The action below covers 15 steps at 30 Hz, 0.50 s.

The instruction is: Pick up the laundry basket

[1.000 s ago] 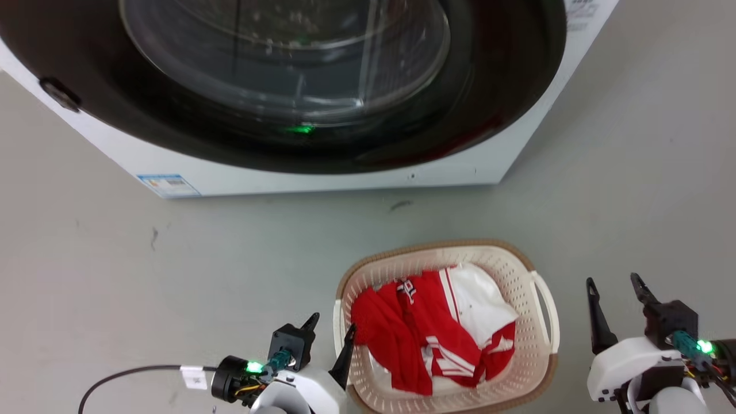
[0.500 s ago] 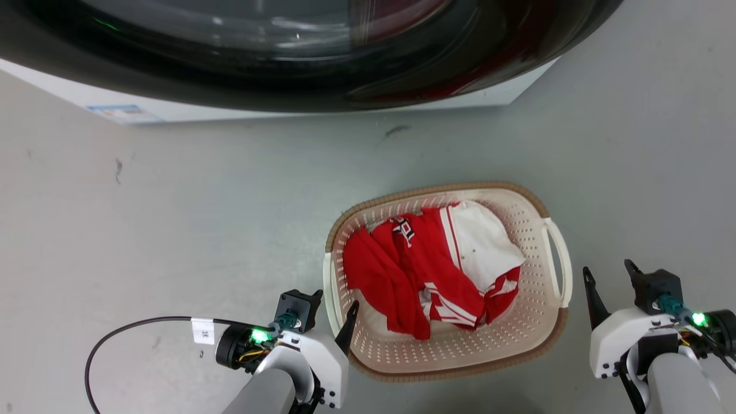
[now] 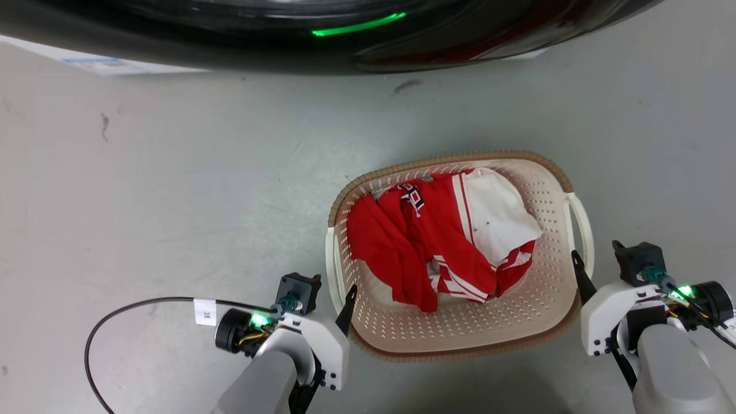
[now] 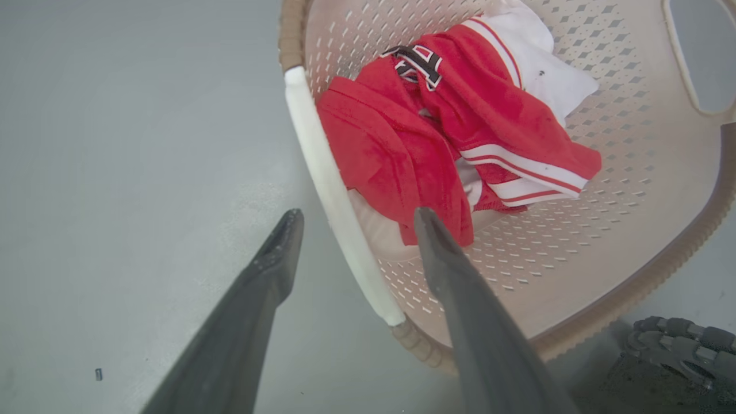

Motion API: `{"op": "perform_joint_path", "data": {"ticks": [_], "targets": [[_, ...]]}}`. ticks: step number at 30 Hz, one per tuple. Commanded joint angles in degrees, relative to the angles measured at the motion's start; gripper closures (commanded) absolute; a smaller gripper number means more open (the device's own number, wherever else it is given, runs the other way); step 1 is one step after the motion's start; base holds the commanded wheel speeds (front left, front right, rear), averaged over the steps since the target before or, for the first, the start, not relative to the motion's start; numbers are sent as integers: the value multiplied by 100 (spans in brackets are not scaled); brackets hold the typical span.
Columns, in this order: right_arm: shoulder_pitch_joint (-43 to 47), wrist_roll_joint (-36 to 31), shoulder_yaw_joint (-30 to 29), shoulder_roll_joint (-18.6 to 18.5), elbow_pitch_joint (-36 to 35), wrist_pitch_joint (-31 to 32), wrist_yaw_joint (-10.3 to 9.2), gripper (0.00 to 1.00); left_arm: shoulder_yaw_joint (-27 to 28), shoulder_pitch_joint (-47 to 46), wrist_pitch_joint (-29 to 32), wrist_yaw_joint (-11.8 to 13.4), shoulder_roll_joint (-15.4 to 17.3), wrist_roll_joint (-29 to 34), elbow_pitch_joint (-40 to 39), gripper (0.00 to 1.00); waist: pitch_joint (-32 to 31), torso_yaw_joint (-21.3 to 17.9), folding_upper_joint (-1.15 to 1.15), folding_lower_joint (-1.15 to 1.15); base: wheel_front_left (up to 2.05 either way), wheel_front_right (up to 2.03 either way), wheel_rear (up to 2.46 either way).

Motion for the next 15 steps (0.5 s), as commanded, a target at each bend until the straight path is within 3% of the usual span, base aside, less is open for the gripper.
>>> {"op": "perform_joint_path", "data": {"ticks": [1, 15], "targets": [[-106, 3, 9, -22, 29, -14, -6, 0, -1, -95, -14, 16, 9, -18, 9, 0, 64, 16, 0, -1, 0, 0, 0], [-641, -308, -37, 54, 611, -14, -5, 0, -41, -375, -14, 57, 9, 9, 66, 0, 560, 9, 0, -1, 0, 0, 0]]}}
